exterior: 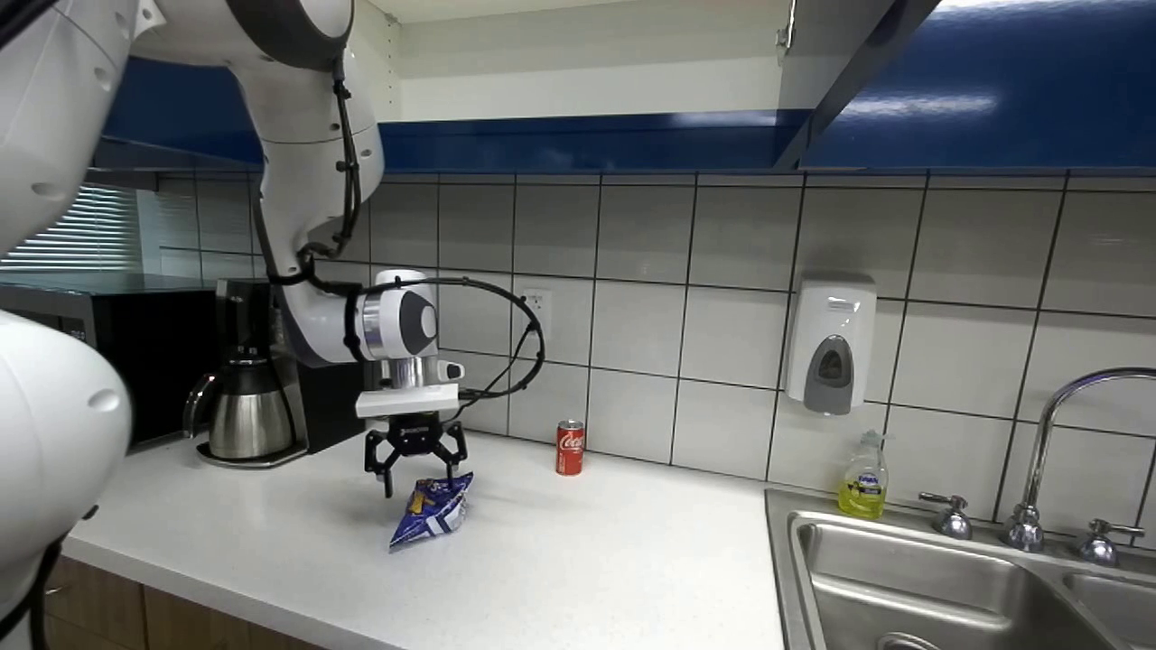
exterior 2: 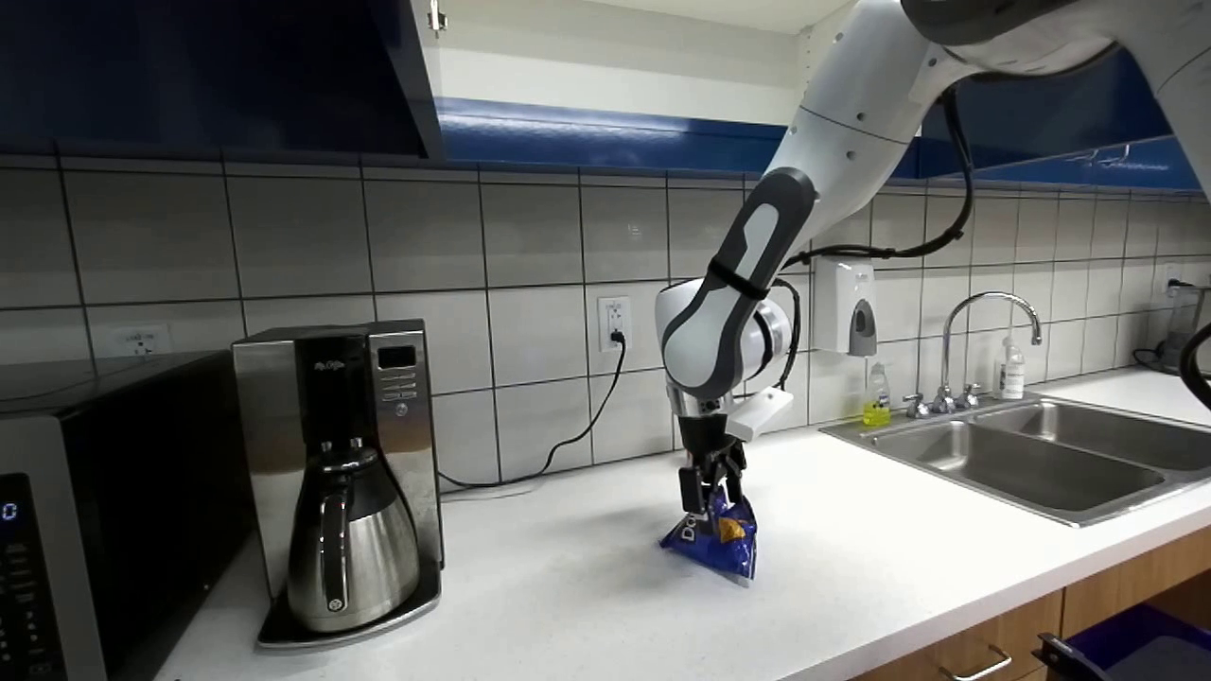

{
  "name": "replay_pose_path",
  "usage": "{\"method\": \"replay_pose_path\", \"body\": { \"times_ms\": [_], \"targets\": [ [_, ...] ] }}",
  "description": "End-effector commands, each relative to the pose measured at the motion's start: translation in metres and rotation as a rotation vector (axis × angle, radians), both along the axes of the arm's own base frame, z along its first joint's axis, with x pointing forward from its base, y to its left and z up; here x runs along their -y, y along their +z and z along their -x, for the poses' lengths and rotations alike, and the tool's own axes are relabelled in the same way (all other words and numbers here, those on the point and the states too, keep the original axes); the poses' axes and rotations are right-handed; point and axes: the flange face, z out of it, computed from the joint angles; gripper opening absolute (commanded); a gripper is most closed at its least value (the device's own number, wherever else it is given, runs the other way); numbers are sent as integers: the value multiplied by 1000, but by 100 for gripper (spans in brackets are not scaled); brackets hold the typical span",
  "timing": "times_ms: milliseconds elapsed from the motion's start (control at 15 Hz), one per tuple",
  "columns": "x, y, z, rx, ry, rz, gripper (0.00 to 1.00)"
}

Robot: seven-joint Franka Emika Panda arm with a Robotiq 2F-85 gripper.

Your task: Put the blue packet in the cabinet

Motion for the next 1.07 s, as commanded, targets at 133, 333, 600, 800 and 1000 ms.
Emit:
{"method": "replay_pose_path", "body": {
  "times_ms": [133,333,600,800,1000],
  "targets": [
    [-6,-4,-7,14,12,43,100],
    [-7,-6,-8,14,15,52,100],
    [-8,-8,-9,14,16,59,100],
    [-8,-10,-12,11,11,62,73],
    [-7,-11,-13,10,9,64,49]
  ]
}}
